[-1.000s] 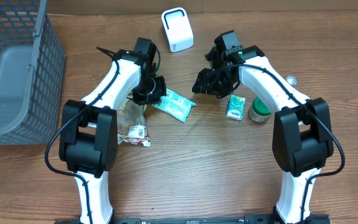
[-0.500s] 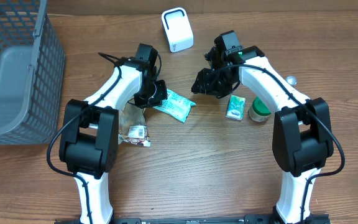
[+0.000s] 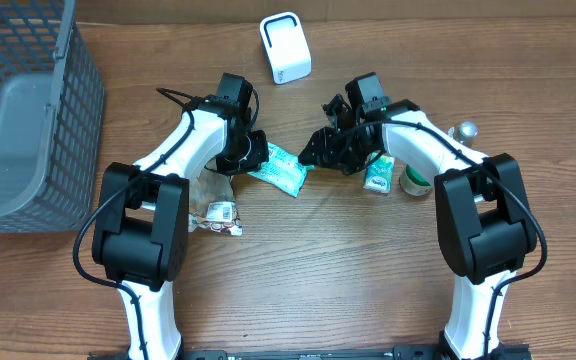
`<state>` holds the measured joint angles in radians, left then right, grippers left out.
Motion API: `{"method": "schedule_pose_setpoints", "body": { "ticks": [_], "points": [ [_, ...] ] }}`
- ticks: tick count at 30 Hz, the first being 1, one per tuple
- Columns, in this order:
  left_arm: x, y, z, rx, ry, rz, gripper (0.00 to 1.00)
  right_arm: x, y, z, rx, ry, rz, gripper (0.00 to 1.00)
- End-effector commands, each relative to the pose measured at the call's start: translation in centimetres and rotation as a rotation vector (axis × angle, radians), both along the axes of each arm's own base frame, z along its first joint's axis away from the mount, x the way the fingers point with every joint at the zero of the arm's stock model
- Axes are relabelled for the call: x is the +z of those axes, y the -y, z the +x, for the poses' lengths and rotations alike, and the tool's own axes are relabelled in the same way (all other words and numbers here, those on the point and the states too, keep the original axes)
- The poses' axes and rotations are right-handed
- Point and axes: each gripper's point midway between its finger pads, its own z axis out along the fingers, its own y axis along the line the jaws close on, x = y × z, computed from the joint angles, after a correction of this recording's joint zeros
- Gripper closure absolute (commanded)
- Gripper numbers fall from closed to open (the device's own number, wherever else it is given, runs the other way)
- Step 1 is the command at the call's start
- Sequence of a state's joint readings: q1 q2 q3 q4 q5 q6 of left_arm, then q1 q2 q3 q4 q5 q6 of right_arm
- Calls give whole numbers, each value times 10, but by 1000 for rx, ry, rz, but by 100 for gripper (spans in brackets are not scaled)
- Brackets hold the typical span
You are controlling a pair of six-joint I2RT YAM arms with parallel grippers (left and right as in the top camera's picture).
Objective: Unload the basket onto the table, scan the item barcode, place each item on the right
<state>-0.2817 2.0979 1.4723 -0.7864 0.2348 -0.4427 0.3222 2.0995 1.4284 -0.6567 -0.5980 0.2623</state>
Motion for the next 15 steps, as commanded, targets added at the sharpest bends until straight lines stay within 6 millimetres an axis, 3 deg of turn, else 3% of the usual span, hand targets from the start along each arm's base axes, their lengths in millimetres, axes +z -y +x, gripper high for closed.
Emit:
{"method": "schedule_pose_setpoints", "body": {
  "ticks": [1, 15],
  "points": [
    [-25, -8, -20, 5, -72, 57, 96, 4, -9, -9, 21, -18, 85, 49],
    [-25, -8, -20, 5, -72, 57, 96, 0, -25, -11, 25, 11, 141, 49]
  ]
}}
